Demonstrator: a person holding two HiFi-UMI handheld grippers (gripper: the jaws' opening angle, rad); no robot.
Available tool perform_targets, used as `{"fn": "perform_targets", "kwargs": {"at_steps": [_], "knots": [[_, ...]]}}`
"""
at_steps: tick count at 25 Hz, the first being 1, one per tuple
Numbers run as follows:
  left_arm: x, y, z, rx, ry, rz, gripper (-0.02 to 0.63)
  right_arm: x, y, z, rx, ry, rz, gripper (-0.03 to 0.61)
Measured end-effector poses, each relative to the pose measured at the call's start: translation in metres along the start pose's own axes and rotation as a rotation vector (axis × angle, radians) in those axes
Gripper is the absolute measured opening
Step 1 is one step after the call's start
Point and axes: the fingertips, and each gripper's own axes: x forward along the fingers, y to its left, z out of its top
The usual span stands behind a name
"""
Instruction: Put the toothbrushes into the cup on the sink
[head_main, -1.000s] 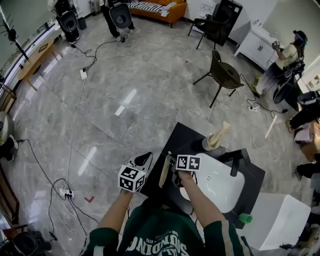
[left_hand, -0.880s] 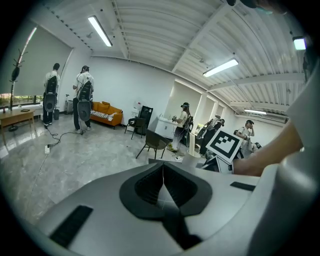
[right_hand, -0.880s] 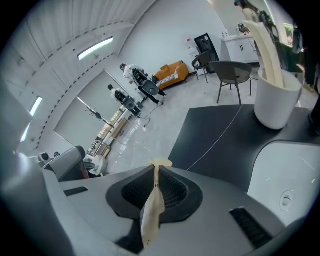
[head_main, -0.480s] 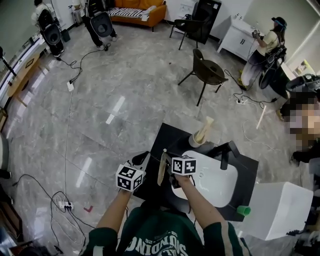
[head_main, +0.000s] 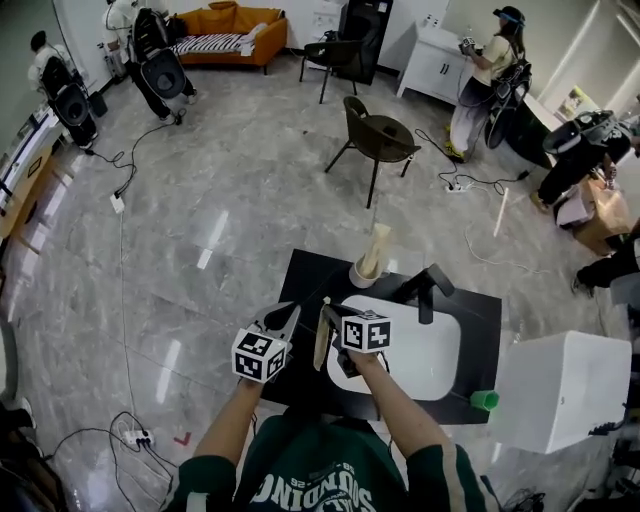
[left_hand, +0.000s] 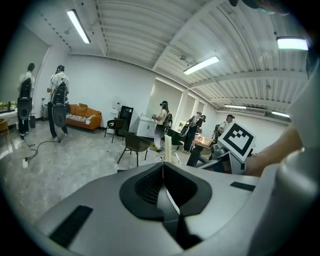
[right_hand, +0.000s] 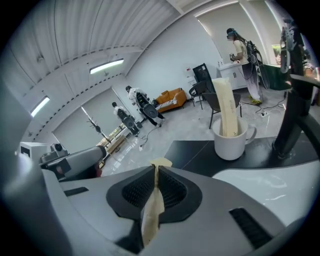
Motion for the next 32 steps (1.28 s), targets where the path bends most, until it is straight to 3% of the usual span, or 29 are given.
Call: {"fn": "perform_targets", "kwargs": {"at_steps": [17,32], "knots": [[0.06,-0.136,0.015,0.106,0.054,-0.203,0.012,-0.133,-0.081,-0.009,0.098,-0.14,-0.128,0.054],[0.111,-0.262,0.006,0.178,0.105,-0.367,0.012,-0.257,-0.16,-0.032,0.164,-0.27,-0.253,0.054]]}}
